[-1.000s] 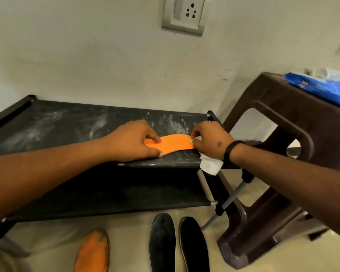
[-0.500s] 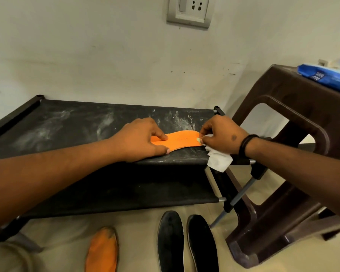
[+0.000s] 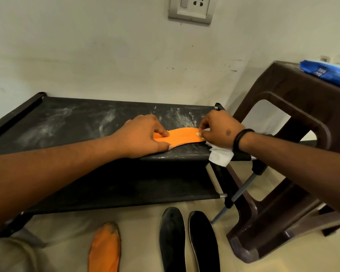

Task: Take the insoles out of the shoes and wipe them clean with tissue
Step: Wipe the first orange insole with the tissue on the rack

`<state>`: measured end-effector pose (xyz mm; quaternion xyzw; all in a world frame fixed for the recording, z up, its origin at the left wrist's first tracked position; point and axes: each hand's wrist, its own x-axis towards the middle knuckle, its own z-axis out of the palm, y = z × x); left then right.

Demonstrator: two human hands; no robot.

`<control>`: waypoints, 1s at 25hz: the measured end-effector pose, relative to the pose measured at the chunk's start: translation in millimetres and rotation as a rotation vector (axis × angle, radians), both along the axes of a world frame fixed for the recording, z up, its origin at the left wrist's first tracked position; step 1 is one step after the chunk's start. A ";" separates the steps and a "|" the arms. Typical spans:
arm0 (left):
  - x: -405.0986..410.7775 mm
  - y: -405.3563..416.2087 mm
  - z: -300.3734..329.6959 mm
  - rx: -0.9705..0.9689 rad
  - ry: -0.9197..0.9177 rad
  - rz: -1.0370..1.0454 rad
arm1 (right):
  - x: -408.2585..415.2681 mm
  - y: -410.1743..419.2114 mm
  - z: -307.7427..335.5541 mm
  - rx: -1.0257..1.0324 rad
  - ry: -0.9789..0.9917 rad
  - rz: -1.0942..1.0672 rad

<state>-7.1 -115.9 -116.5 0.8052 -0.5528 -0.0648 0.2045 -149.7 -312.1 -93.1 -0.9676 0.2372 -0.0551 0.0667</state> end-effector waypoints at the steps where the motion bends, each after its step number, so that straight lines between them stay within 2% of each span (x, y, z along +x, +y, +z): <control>1: -0.2 -0.6 0.4 -0.005 -0.007 0.005 | 6.0 0.5 -2.1 -0.013 -0.008 -0.027; 5: 4.1 0.8 -1.1 0.008 0.010 0.010 | 20.3 18.0 -12.1 0.048 -0.076 0.023; 9: 4.5 1.2 -1.5 0.024 0.021 0.015 | 6.0 21.8 -8.0 0.055 -0.031 0.144; 13: 1.7 0.0 -0.6 0.010 0.014 0.008 | 2.5 1.4 -2.6 0.025 0.003 0.056; 17: 3.2 -0.3 -0.3 -0.009 0.004 0.014 | 25.0 12.7 -11.9 -0.010 -0.061 0.002; 23: 4.6 3.2 -1.8 0.006 0.012 0.012 | 11.6 44.6 -11.2 0.035 -0.029 0.225; 25: 3.1 1.6 -1.2 -0.001 0.012 0.003 | 3.4 30.3 -5.7 -0.021 0.014 0.162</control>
